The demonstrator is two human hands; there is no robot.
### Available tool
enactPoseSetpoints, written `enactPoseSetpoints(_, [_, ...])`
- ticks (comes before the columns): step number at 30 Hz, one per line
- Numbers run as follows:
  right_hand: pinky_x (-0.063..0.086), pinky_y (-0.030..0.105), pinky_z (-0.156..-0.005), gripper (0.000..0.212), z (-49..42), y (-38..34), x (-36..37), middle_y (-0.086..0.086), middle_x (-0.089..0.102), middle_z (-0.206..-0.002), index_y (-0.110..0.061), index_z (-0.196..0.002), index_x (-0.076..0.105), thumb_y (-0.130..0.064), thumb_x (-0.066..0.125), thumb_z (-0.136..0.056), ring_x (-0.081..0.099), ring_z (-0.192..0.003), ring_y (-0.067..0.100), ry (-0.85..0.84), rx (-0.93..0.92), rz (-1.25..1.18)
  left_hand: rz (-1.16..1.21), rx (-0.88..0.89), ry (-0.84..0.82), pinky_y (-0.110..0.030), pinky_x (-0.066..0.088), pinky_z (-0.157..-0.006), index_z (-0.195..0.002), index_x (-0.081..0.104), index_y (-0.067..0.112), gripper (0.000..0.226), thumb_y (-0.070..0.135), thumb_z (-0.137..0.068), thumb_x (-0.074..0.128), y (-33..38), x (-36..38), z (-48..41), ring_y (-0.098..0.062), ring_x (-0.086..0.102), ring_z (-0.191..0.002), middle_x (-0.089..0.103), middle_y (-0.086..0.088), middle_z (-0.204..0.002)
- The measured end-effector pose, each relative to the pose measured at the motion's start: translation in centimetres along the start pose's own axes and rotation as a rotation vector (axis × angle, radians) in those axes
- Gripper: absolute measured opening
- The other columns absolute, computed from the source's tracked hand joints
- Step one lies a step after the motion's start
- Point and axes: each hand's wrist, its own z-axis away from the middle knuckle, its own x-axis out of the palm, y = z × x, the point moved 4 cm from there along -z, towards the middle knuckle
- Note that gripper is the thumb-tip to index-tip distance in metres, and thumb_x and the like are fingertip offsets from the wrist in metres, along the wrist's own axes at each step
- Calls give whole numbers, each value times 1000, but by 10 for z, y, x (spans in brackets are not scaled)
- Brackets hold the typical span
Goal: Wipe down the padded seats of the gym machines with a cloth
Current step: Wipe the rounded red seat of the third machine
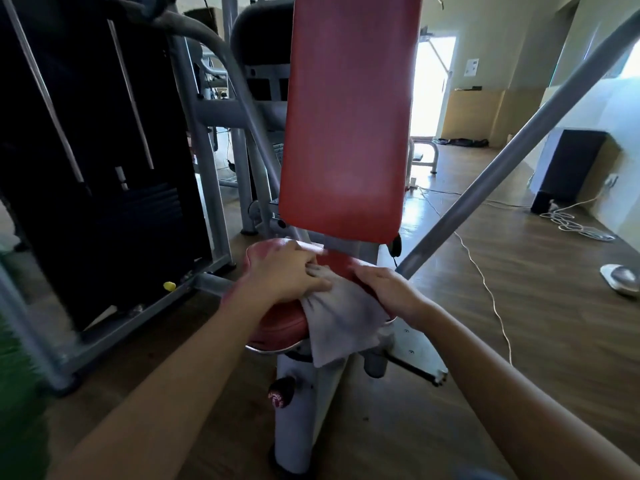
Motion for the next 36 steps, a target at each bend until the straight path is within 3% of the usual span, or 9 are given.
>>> enactPoseSetpoints(3, [27,13,-92,32,1,-13,3,-16,60,-122,-27,-124,70,-37,47,-104,50,-118,4,2,-92,280,-129,-68,-12,-47,28,-108,-118,64,38,45,66,-82,64,-15,-23,10,-27,31,-136,37,2,-143])
enactPoseSetpoints(9, [16,41,-115,33,-16,1,10,-3,39,-150,-42,-134,53,-45,40,-104,24,-144,26,30,-66,566,-240,-262,52,-39,47,-90,-134,59,21,37,21,-98,49,-17,-32,18,-33,56,-114,55,-10,-121])
enactPoseSetpoints(13, [-6,47,-124,50,-17,7,15,-14,11,-168,-42,-155,27,-51,24,-107,-5,-155,15,-64,-51,639,-54,-373,-63,-48,40,-109,-136,58,20,74,75,-88,44,3,0,13,-36,47,-133,49,-18,-147])
enactPoseSetpoints(17, [-3,47,-124,51,-16,7,15,-13,10,-168,-42,-156,25,-53,23,-106,-1,-155,11,-79,-38,629,-31,-303,-96,-52,32,-115,-144,46,25,80,76,-83,53,-11,10,4,-37,30,-144,34,-15,-156])
enactPoseSetpoints(21, [-2,45,-125,52,-16,9,15,-14,12,-167,-43,-155,26,-55,24,-105,2,-155,10,-67,-44,626,266,-100,-54,-38,48,-100,-120,60,14,38,39,-92,68,-32,-1,15,-16,59,-114,63,2,-118])
enactPoseSetpoints(26, [-1,45,-125,50,-12,9,15,-16,13,-167,-44,-155,26,-54,24,-106,3,-155,11,-52,-49,634,352,-40,-63,-13,40,-75,-146,41,28,63,41,-91,70,-36,-7,32,3,52,-86,55,17,-100])
enactPoseSetpoints(30, [1,46,-125,50,-12,8,16,-16,15,-166,-45,-154,28,-54,24,-105,6,-155,13,-39,-57,633,205,11,13,-16,43,-92,-142,53,18,50,38,-97,61,-37,-11,28,-12,59,-117,64,4,-122])
enactPoseSetpoints(33, [2,45,-125,50,-10,7,16,-16,17,-166,-45,-154,29,-54,24,-105,8,-155,13,-25,-63,642,206,80,86,-12,44,-84,-126,61,17,30,29,-99,61,-35,-13,30,3,60,-99,60,19,-100])
enactPoseSetpoints(36, [4,45,-125,49,-8,5,16,-17,19,-165,-45,-153,30,-54,24,-105,11,-154,12,0,-73,649,227,134,167,-29,51,-95,-109,62,19,11,18,-98,60,-32,-16,33,-4,61,-99,63,16,-99])
